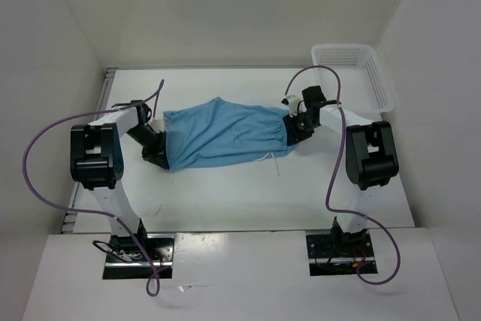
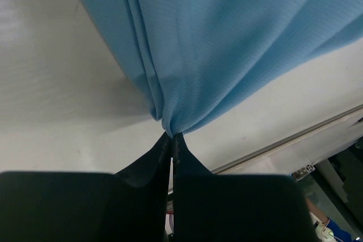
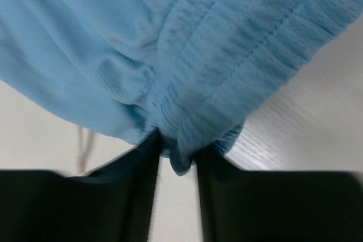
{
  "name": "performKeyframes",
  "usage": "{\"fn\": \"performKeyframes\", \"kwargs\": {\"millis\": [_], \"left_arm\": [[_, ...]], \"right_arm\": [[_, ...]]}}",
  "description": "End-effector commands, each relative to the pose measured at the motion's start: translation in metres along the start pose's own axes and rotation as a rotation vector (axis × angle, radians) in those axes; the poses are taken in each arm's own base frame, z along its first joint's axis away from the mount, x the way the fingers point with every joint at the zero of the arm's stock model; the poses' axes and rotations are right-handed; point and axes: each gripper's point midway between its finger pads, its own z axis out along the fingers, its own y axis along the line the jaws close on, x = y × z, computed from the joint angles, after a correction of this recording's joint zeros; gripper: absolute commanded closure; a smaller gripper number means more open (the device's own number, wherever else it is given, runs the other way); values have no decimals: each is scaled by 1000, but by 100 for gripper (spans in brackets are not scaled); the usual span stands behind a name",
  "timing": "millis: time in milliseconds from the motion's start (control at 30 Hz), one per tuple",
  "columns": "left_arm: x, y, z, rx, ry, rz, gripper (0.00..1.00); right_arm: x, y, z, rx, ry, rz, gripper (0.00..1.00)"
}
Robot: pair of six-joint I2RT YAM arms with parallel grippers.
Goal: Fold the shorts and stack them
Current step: Fold the shorts
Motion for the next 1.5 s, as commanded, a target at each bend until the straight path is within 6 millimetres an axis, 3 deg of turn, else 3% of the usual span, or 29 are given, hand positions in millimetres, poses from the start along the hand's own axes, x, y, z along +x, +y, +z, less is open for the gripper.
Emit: {"fn": "performKeyframes", "kwargs": {"millis": [0,133,200,333,400,500,533,633,767,900,1067,1133,1267,1300,1400,1467], "left_arm": [[-11,5,9,7,-15,6,95],[-17,5,13,16,-22,9,94],[-17,5,13,16,-22,9,94],[-19,6,13,15,-31,13,94],[-16,6,15,16,-22,9,92],[-18,7,15,15,-31,13,92],[-18,7,15,15,-31,13,92],[-18,7,15,15,-31,13,92],[-18,7,15,15,-31,13,92],[-18,7,15,15,-31,13,92],[-18,7,15,15,-31,13,92],[-18,7,15,15,-31,13,92],[-18,7,15,15,-31,13,92],[-19,9,14,16,-35,5,92],[-19,13,15,17,-31,-10,92],[-19,16,14,17,-35,-19,95]], "right_arm": [[-10,-5,-4,41,-23,-43,60],[-8,3,-13,17,-16,-38,33],[-13,11,-22,-14,-32,-53,30],[-22,15,-39,-6,-57,-76,30],[-36,16,-52,7,-102,-85,31],[-45,19,-66,12,-126,-94,43],[-40,23,-66,-5,-106,-85,49],[-33,28,-64,-33,-91,-78,52],[-16,21,-43,-26,-43,-60,40],[-10,12,-27,-17,-5,-55,40],[-16,22,-18,-53,-14,-88,43],[-7,24,-12,-56,16,-87,43],[-6,19,-7,-35,16,-80,71],[-12,19,-11,-30,-2,-87,83],[-22,23,-28,-37,-9,-136,100],[-33,29,-41,-88,-25,-216,100]]}}
